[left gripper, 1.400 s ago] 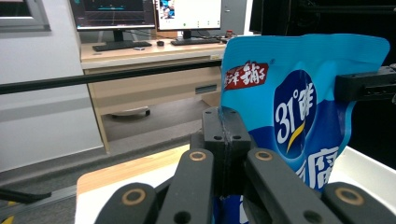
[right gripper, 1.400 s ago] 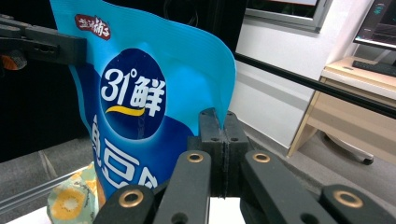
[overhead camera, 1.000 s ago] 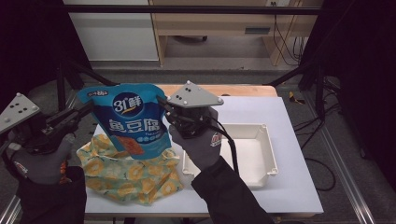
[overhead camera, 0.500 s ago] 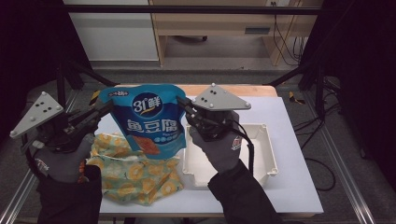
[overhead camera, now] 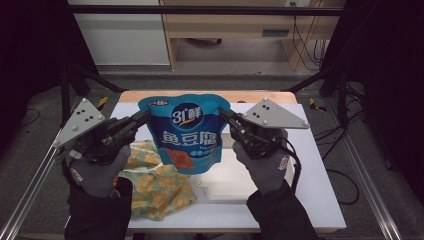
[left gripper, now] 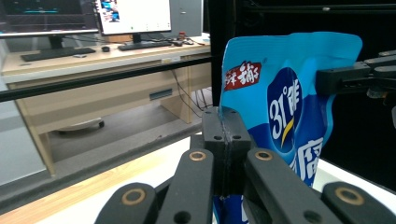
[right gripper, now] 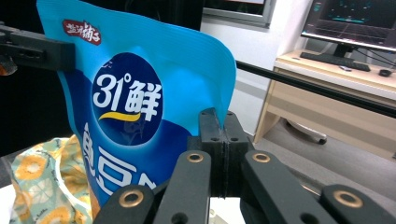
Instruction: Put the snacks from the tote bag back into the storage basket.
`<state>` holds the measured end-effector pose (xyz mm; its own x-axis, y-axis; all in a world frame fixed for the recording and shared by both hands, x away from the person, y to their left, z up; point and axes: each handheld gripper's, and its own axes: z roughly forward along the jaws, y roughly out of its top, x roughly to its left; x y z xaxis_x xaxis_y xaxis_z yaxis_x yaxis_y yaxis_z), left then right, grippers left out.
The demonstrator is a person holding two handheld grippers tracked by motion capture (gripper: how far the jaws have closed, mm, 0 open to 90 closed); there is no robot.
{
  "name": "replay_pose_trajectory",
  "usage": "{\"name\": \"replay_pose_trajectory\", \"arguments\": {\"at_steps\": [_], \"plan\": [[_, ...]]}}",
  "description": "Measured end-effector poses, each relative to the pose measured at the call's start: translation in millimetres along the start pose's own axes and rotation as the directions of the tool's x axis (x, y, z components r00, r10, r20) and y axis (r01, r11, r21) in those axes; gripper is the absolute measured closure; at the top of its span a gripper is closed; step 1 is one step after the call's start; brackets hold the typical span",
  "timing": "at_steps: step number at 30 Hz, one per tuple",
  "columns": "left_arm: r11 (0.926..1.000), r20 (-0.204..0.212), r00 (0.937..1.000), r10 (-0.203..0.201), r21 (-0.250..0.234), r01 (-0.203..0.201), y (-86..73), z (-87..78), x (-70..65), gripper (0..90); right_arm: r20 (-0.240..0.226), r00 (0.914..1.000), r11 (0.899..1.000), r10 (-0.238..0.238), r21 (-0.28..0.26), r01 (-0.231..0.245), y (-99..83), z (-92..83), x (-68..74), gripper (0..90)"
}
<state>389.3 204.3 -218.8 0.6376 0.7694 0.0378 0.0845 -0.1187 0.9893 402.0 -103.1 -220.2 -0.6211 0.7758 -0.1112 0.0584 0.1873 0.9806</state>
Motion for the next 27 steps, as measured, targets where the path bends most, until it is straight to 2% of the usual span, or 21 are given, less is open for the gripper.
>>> {"name": "replay_pose_trajectory", "arguments": {"at_steps": [9,12,18,19,27], "plan": [[0.9998,0.039,0.9992,0.01,0.016,-0.01,-2.3,17.6,-14.5,90.0,0.031,0.9994,1.0,0.013,0.005,-0.013,-11.5,-17.3,-14.2,90.0],[0.9995,0.046,0.9986,0.027,0.013,-0.027,-3.0,26.3,-20.6,90.0,0.045,0.9988,1.0,0.021,0.007,-0.022,-16.8,-23.7,-20.9,90.0],[0.9995,0.065,0.9976,0.024,0.02,-0.025,-4.8,36.6,-27.0,90.0,0.066,0.9973,0.999,0.032,0.016,-0.033,-23.0,-32.7,-29.2,90.0],[0.9994,0.073,0.9972,0.013,0.03,-0.016,-5.6,38.1,-28.8,90.0,0.066,0.9973,0.999,0.032,0.016,-0.033,-23.0,-32.7,-29.2,90.0],[0.9992,0.091,0.9957,0.019,0.035,-0.022,-8.6,49.2,-36.7,90.0,0.085,0.9955,0.999,0.041,0.023,-0.043,-31.1,-41.2,-37.3,90.0]]}}
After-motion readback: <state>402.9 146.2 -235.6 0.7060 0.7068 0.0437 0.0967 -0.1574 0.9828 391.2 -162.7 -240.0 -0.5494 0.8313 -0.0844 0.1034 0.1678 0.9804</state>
